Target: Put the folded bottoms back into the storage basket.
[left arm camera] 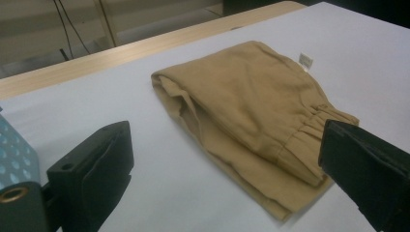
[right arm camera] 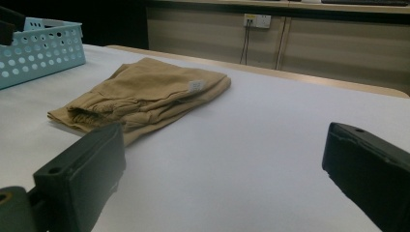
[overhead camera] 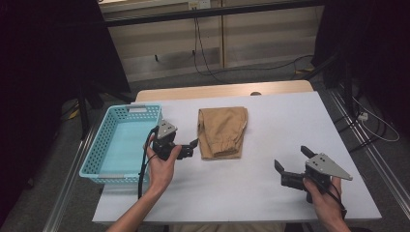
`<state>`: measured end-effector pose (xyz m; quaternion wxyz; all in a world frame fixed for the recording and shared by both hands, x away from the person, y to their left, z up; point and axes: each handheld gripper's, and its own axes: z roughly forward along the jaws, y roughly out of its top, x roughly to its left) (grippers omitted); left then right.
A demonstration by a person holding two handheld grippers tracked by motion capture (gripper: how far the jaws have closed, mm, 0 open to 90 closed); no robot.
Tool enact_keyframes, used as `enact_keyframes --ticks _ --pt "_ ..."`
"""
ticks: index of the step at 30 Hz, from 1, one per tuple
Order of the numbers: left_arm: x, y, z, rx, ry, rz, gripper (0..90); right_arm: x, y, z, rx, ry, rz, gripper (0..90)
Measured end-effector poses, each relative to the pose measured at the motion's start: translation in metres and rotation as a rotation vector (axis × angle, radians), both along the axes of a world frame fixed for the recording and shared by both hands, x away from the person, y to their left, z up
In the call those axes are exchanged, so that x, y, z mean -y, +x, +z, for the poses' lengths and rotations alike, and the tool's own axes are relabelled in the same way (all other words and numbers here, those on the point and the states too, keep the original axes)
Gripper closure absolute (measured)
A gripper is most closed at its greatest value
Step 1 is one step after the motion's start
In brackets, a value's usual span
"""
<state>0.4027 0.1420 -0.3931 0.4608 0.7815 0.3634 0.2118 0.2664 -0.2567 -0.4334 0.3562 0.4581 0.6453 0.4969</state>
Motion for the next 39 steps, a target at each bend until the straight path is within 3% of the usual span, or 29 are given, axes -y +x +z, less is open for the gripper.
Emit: enact_keyframes --ticks 2,6,11,17,18,19,21,23,24,31,33,37,39 --pt "0.001 0.004 -0.002 -0.004 -0.021 -0.009 5.6 -0.001 0.0 0.0 -0.002 -0.001 0.001 1.4" --pt "0.003 0.013 -0.002 -0.014 -0.022 -0.025 5.8 -0.003 0.002 -0.001 -0.006 -0.004 0.013 1.4" --pt "0.011 0.019 -0.001 -0.052 -0.005 -0.035 5.0 -0.004 0.001 -0.001 -0.007 -0.005 0.018 1.4" --pt "0.015 0.029 -0.001 -0.099 -0.027 -0.063 6.3 -0.003 0.001 -0.002 -0.008 -0.002 0.016 1.3" --pt "0.017 0.031 -0.002 -0.125 -0.024 -0.071 6.3 -0.003 0.001 -0.002 -0.011 -0.002 0.015 1.3" --pt "0.019 0.033 -0.001 -0.19 -0.014 -0.088 6.3 -0.003 0.001 -0.002 -0.01 -0.002 0.014 1.3" --pt "0.021 0.032 -0.001 -0.182 -0.006 -0.081 6.4 -0.002 0.001 -0.002 -0.011 -0.001 0.011 1.3" --pt "0.027 0.032 0.0 -0.17 0.028 -0.079 6.4 -0.002 0.001 -0.002 -0.011 -0.002 0.008 1.3" --pt "0.028 0.034 0.0 -0.187 0.017 -0.086 6.4 -0.002 0.0 -0.002 -0.012 -0.001 0.007 1.4" --pt "0.03 0.05 -0.008 -0.185 -0.019 -0.091 6.2 -0.001 -0.001 -0.002 -0.015 -0.005 0.006 1.4" --pt "0.031 0.056 -0.011 -0.193 -0.024 -0.083 6.3 -0.001 -0.001 -0.002 -0.016 -0.004 0.006 1.4" --pt "0.033 0.068 -0.017 -0.2 0.016 -0.037 6.6 0.0 -0.001 -0.002 -0.015 -0.005 0.004 1.4" --pt "0.036 0.072 -0.02 -0.199 0.015 -0.01 6.9 0.0 -0.001 -0.002 -0.015 -0.005 0.005 1.4"
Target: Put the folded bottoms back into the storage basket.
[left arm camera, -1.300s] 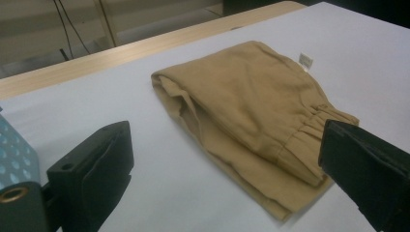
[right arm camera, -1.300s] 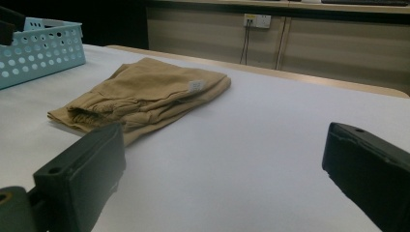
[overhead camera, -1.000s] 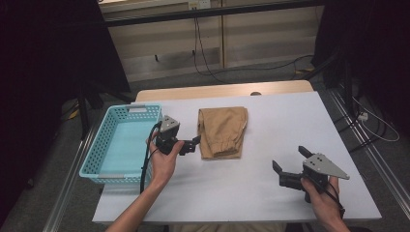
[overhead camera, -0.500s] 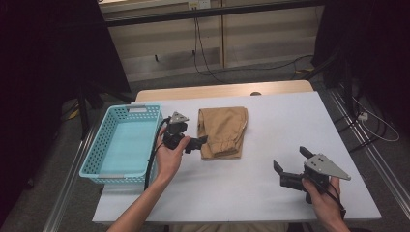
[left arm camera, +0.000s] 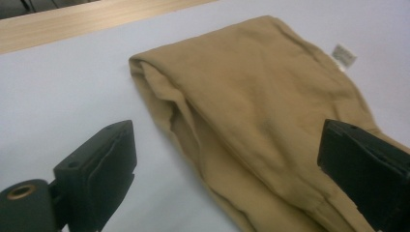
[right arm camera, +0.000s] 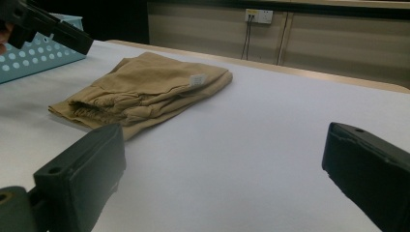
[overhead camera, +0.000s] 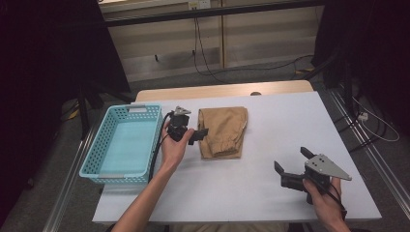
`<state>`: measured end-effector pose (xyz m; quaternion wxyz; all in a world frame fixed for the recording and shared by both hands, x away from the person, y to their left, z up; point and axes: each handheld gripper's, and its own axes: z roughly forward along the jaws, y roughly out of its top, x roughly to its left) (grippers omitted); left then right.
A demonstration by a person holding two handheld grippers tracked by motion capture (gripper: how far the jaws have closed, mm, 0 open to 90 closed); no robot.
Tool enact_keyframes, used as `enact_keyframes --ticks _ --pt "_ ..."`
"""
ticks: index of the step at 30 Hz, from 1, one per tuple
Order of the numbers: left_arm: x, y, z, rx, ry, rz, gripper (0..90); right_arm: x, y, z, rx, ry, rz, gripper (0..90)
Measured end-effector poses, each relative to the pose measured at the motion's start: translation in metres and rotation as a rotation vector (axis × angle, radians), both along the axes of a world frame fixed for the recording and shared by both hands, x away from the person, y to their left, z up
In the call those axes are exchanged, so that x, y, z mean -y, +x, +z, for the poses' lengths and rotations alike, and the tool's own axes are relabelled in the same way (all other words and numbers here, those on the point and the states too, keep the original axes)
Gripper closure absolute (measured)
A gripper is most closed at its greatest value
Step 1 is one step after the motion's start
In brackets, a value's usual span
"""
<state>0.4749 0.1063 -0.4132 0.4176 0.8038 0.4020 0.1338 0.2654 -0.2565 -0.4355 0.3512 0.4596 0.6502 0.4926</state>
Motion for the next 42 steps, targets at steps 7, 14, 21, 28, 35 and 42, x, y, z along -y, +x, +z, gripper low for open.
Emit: enact_keyframes --ticks 7,14,21,28,35,42 --pt "0.002 0.019 -0.012 -0.034 -0.005 0.019 10.8 -0.001 -0.001 0.0 0.0 -0.006 0.002 1.9" --pt "0.002 0.031 -0.018 -0.064 -0.007 0.038 11.8 0.0 -0.001 0.0 -0.005 -0.007 0.003 1.9" --pt "0.017 0.028 -0.02 -0.051 0.081 0.057 17.3 -0.001 -0.001 -0.001 -0.008 -0.007 0.0 1.9" --pt "0.021 0.032 -0.03 -0.093 0.049 0.044 22.5 0.0 0.0 -0.001 -0.017 -0.008 -0.002 1.9" --pt "0.02 0.034 -0.037 -0.149 0.06 0.069 24.3 0.0 0.0 -0.001 -0.018 -0.001 -0.002 1.9" --pt "0.023 0.032 -0.039 -0.124 0.133 0.075 32.3 0.0 -0.001 -0.001 -0.018 -0.005 -0.001 1.9"
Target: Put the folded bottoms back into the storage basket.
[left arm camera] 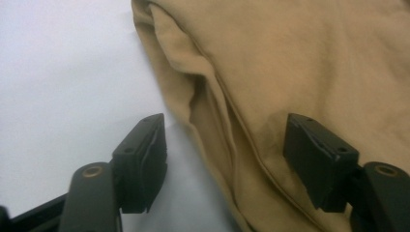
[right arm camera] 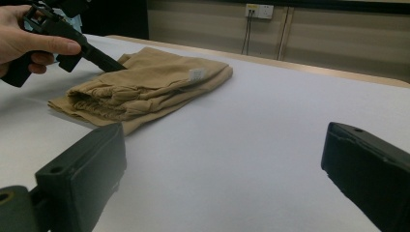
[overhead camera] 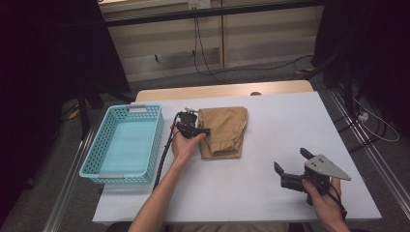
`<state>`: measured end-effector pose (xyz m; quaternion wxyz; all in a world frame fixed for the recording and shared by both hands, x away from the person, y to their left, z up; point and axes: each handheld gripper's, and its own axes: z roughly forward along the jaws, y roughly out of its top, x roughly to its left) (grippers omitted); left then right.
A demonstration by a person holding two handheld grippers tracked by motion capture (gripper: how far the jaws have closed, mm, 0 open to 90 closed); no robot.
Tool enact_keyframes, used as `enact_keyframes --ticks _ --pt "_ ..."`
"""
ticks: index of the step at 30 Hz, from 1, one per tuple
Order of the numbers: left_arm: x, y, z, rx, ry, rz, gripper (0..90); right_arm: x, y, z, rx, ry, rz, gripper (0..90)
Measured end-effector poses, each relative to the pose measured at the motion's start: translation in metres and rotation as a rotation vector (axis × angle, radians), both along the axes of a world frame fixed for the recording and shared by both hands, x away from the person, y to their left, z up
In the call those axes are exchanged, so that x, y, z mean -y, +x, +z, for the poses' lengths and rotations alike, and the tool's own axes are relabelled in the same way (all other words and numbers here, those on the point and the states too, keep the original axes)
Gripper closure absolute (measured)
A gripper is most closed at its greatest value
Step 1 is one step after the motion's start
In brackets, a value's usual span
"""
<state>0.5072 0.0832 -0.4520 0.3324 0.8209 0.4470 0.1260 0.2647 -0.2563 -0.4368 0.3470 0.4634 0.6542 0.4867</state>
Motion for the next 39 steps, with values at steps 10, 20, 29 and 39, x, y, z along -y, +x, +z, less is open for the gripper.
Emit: enact_keyframes --ticks 10,20,29,39 --pt "-0.004 0.002 0.006 -0.1 -0.065 -0.007 56.0 -0.001 0.002 -0.001 -0.007 -0.009 -0.001 1.9" --pt "-0.009 0.002 0.005 -0.176 -0.14 -0.029 65.5 0.0 0.002 -0.002 -0.018 -0.015 -0.008 1.9" --pt "0.0 -0.002 0.001 -0.152 -0.194 -0.015 69.9 0.0 0.002 -0.002 -0.02 -0.022 -0.009 1.9" --pt "0.002 -0.003 0.001 -0.145 -0.196 -0.03 70.4 -0.001 0.002 -0.002 -0.021 -0.024 -0.005 2.0"
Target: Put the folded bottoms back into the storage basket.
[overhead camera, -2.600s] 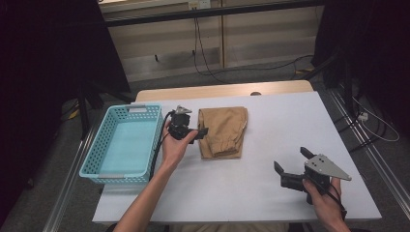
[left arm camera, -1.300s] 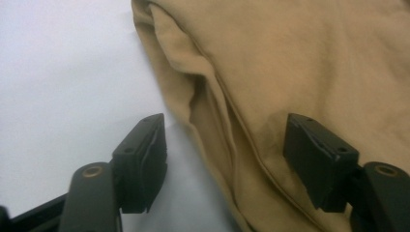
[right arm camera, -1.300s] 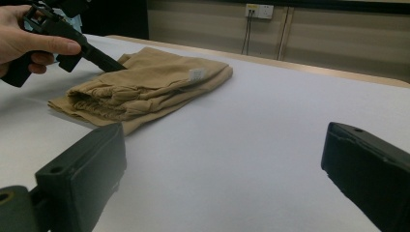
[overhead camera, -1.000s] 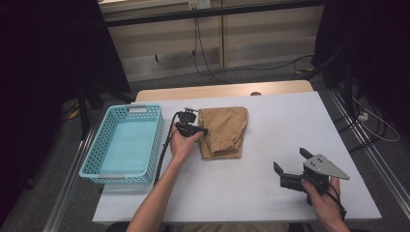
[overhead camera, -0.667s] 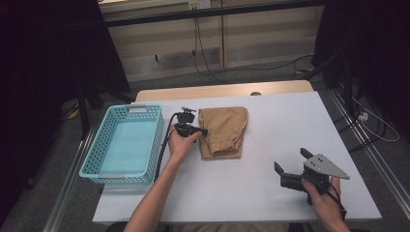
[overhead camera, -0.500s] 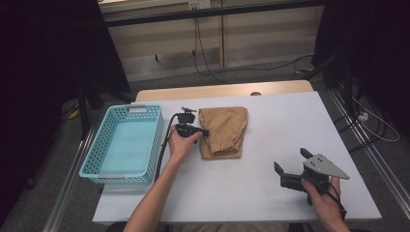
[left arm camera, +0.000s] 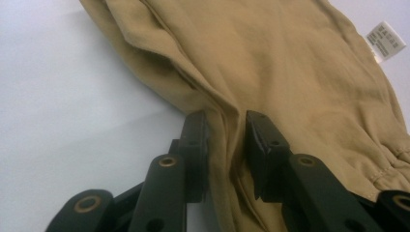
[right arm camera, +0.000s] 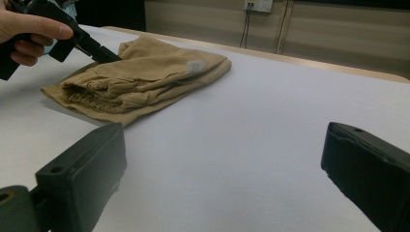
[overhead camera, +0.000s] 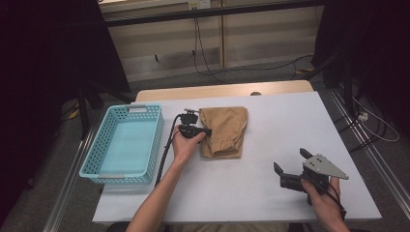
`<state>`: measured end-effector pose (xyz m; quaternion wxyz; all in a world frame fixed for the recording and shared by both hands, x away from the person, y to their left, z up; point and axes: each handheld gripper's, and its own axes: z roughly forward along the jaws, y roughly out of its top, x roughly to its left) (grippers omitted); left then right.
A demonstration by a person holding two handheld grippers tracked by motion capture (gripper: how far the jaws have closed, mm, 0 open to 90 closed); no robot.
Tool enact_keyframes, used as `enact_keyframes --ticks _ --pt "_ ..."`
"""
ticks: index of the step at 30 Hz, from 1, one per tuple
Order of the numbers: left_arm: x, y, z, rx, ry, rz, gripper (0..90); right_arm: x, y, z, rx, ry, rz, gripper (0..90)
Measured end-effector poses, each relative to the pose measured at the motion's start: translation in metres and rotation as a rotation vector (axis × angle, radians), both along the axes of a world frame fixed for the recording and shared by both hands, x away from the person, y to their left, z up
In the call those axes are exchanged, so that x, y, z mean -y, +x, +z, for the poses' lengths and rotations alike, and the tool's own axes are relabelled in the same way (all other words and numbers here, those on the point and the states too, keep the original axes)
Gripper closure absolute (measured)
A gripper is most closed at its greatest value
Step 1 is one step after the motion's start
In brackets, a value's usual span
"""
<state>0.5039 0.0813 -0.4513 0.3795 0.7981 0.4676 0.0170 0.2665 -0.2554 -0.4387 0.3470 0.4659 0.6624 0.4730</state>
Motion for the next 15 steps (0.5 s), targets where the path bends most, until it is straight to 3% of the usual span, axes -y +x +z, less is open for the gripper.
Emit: enact_keyframes --ticks 8,15 --pt "0.0055 -0.0031 0.0008 0.007 0.008 -0.02 80.6 -0.0001 0.0003 -0.0003 -0.003 -0.002 -0.002 2.1" --pt "0.0 -0.0028 0.0061 0.008 -0.027 -0.011 85.3 0.001 -0.0003 -0.0002 -0.004 0.001 -0.006 2.1"
